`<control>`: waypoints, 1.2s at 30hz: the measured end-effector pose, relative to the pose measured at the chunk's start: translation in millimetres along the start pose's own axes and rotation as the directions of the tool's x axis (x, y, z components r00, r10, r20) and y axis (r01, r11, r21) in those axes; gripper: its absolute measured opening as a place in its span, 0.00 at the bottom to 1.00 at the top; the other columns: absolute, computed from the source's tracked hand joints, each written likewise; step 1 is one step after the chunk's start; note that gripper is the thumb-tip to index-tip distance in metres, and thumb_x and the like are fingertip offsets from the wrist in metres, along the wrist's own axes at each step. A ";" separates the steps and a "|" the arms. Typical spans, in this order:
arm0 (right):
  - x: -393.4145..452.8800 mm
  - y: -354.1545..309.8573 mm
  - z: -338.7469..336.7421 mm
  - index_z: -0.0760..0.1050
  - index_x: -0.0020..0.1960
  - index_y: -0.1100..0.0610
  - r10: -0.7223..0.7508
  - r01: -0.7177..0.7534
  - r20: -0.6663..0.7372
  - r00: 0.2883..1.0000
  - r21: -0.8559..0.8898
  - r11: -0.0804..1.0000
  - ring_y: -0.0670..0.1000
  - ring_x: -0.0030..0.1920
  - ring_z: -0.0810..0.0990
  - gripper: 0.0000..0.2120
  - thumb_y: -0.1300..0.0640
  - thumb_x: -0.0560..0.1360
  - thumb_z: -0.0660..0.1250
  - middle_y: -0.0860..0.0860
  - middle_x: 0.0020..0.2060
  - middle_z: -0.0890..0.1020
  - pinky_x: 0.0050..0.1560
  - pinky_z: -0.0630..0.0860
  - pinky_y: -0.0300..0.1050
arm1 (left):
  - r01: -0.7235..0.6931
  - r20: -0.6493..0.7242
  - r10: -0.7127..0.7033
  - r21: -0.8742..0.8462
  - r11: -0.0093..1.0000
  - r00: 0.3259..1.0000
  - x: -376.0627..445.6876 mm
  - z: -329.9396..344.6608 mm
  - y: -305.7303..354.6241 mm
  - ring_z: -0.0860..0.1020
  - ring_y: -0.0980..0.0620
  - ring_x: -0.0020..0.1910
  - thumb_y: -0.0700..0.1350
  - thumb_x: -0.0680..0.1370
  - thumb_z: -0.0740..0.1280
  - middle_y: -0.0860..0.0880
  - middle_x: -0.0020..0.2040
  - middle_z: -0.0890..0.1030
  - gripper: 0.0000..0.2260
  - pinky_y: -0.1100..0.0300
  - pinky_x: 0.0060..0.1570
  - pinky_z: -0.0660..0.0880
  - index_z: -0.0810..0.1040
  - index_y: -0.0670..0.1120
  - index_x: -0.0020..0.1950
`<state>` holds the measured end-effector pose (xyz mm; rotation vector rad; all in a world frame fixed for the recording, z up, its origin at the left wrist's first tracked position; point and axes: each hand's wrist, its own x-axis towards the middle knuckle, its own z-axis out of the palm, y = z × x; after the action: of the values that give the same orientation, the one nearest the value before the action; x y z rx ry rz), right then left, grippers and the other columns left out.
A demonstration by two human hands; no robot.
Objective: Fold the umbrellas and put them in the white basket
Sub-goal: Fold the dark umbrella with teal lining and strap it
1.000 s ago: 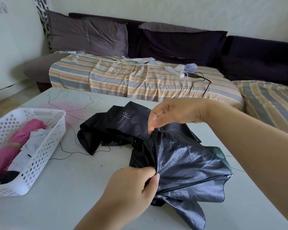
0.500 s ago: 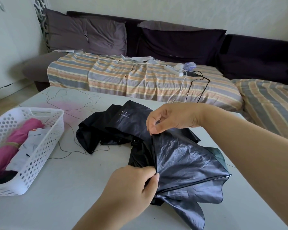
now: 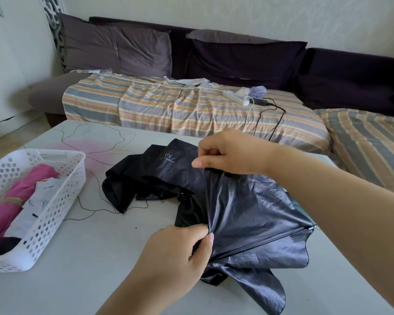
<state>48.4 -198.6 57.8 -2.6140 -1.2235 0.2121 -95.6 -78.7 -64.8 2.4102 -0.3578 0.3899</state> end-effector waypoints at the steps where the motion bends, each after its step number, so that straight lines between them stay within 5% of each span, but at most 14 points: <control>1: -0.8 2.0 -4.9 0.73 0.36 0.55 0.036 -0.036 0.009 0.999 0.036 0.999 0.42 0.24 0.65 0.19 0.40 0.74 0.64 0.44 0.26 0.68 0.30 0.65 0.31 | 0.002 -0.001 -0.002 0.001 1.000 1.000 -0.3 -0.2 0.5 0.65 0.50 0.26 0.57 0.76 0.51 0.52 0.26 0.70 0.12 0.63 0.26 0.59 0.63 0.53 0.36; 6: -15.3 9.1 -23.7 0.70 0.34 0.63 0.055 -0.115 0.269 0.962 0.212 0.970 0.42 0.22 0.64 0.23 0.43 0.73 0.66 0.48 0.24 0.61 0.30 0.65 0.24 | -0.032 0.039 0.031 0.016 0.999 0.999 -2.3 0.5 1.4 0.67 0.51 0.27 0.60 0.74 0.47 0.56 0.28 0.71 0.14 0.64 0.27 0.61 0.64 0.59 0.33; 11: -26.1 11.5 -35.0 0.80 0.51 0.62 0.015 -0.114 0.337 0.941 0.275 0.955 0.33 0.24 0.74 0.09 0.57 0.77 0.66 0.35 0.22 0.76 0.29 0.67 0.23 | -0.026 0.033 0.026 0.007 1.000 0.999 -0.9 0.9 2.9 0.67 0.50 0.27 0.59 0.75 0.48 0.57 0.28 0.72 0.12 0.64 0.27 0.62 0.65 0.60 0.34; 15: -23.7 12.3 -27.3 0.83 0.49 0.53 -0.038 -0.052 0.267 0.963 0.321 0.946 0.38 0.39 0.80 0.05 0.56 0.74 0.71 0.39 0.37 0.83 0.47 0.71 0.31 | -0.030 0.039 0.030 0.006 1.000 0.999 -0.4 1.2 4.1 0.66 0.50 0.26 0.56 0.76 0.52 0.55 0.26 0.71 0.12 0.63 0.26 0.61 0.64 0.58 0.33; 18: -22.4 9.3 -23.6 0.80 0.43 0.47 -0.044 -0.013 0.228 0.973 0.242 0.970 0.33 0.40 0.79 0.03 0.52 0.76 0.69 0.34 0.37 0.82 0.52 0.69 0.34 | -0.028 0.042 0.027 0.011 1.000 0.999 -0.2 3.5 4.2 0.66 0.50 0.25 0.56 0.76 0.52 0.55 0.26 0.70 0.13 0.64 0.27 0.62 0.64 0.57 0.32; 20: -20.4 5.0 -18.6 0.75 0.40 0.46 -0.047 0.016 0.179 0.983 0.171 0.985 0.32 0.32 0.75 0.08 0.51 0.78 0.65 0.31 0.29 0.77 0.41 0.67 0.26 | -0.018 0.026 0.018 0.011 1.000 0.999 0.3 4.1 3.9 0.66 0.50 0.26 0.57 0.76 0.52 0.53 0.25 0.70 0.15 0.63 0.26 0.61 0.63 0.53 0.31; 24: -11.8 5.6 1.3 0.69 0.40 0.48 -0.138 0.134 -0.045 0.989 -0.085 0.987 0.36 0.30 0.71 0.10 0.50 0.80 0.62 0.42 0.26 0.70 0.34 0.63 0.33 | 0.012 0.004 -0.012 -0.066 0.998 1.000 1.8 1.5 5.8 0.65 0.50 0.25 0.58 0.76 0.51 0.52 0.25 0.68 0.14 0.63 0.26 0.60 0.63 0.53 0.33; 28: -4.3 7.8 8.3 0.75 0.40 0.56 -0.412 0.310 -0.291 0.863 -0.340 0.888 0.44 0.21 0.62 0.16 0.45 0.77 0.63 0.42 0.22 0.62 0.26 0.60 0.37 | -0.021 -0.001 0.021 -0.063 0.998 1.000 2.0 -1.9 7.7 0.66 0.51 0.24 0.60 0.76 0.50 0.53 0.24 0.68 0.17 0.64 0.25 0.58 0.59 0.51 0.32; 30: -1.4 5.9 7.6 0.68 0.34 0.56 -0.527 0.350 -0.331 0.782 -0.466 0.812 0.47 0.21 0.57 0.20 0.41 0.74 0.61 0.44 0.22 0.59 0.24 0.55 0.34 | -0.086 -0.019 0.085 -0.014 0.996 0.996 1.7 -2.2 8.6 0.67 0.52 0.23 0.59 0.76 0.52 0.53 0.22 0.66 0.11 0.66 0.23 0.60 0.58 0.56 0.37; 33: 9.6 13.6 11.6 0.58 0.32 0.53 -0.567 0.334 -0.338 0.751 -0.546 0.768 0.49 0.20 0.56 0.23 0.36 0.71 0.59 0.44 0.21 0.57 0.23 0.58 0.35 | -0.141 -0.035 0.140 -0.018 0.990 0.990 1.1 -6.2 14.8 0.65 0.54 0.21 0.54 0.76 0.57 0.55 0.21 0.61 0.07 0.69 0.20 0.57 0.57 0.59 0.46; 36: 19.8 25.0 29.1 0.61 0.33 0.54 -0.440 0.228 -0.235 0.867 -0.599 0.768 0.50 0.20 0.60 0.26 0.30 0.71 0.50 0.45 0.20 0.58 0.26 0.66 0.41 | -0.163 -0.013 0.163 -0.013 0.987 0.987 2.0 -11.0 17.5 0.66 0.55 0.21 0.51 0.76 0.58 0.54 0.22 0.62 0.06 0.69 0.21 0.57 0.67 0.56 0.53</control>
<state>72.6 -194.1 22.3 -2.6028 -1.7820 -0.7848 -102.0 -85.0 -46.0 2.3712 -0.5531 0.4720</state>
